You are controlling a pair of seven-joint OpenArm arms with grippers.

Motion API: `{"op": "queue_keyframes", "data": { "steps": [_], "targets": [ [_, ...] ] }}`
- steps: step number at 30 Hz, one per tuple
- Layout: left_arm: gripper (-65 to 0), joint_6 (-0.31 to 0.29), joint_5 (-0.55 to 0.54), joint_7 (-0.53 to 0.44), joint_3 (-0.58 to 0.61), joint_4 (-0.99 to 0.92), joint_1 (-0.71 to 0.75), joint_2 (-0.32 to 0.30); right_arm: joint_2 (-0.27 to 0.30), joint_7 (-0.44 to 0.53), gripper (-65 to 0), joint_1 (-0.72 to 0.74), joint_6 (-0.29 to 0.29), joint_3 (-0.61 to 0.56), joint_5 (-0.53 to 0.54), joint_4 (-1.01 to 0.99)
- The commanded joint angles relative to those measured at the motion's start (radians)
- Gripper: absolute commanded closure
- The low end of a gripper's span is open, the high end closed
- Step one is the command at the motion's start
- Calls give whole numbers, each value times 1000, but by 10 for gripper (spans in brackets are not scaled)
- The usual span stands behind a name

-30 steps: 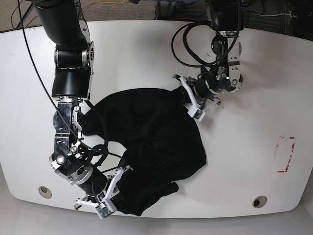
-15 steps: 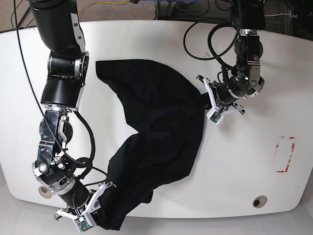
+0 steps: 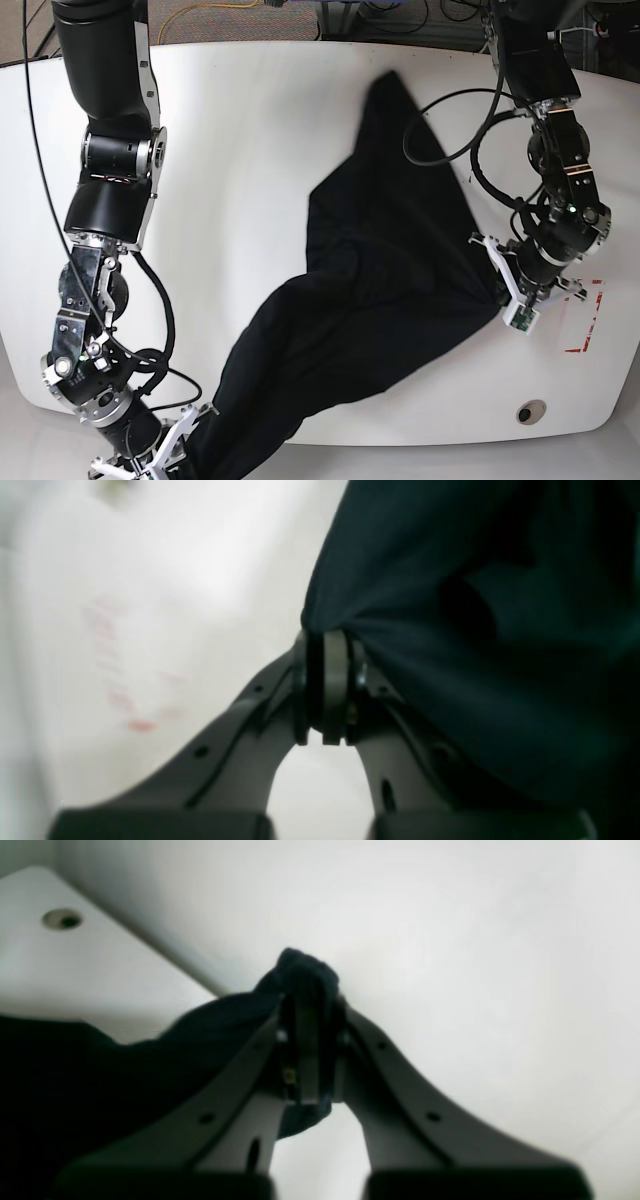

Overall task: Layout the t-shirt on the table in an organized manner, then fold the t-shirt properly
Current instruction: 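Lift the crumpled shirt with both grippers and pull its ends apart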

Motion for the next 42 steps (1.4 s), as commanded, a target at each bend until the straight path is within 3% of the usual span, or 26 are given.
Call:
{"op": "queue_keyframes", "data": {
  "steps": [1,6,12,18,28,34,42],
  "targets": [
    [-15,4,-5,11,-16,29,-75,-19,4,25,0,83,-9,5,8,-21],
    [-15,4,-5,67,-40,64,-171,-20,38,-28,0,160,-2,10,11,-67],
    [-15,4,-5,125,-46,82,-283,-23,55,-28,0,229,-2,7,9,-93],
    [-15,4,-5,165,-48,99,-406,-60,61,-30,0,307,0,7,8,-131],
    [-15,4,-5,219,-111,95,-625,-102,124,-33,0,413,8,5,9,-187],
    [-17,4,-7,234,-109,98,-662,-103,148,-33,0,416,35,5,9,-191],
    [-17,3,-7,246,-115,99,-662,-103,162,-111,0,383,35,13,14,-147]
  ]
}}
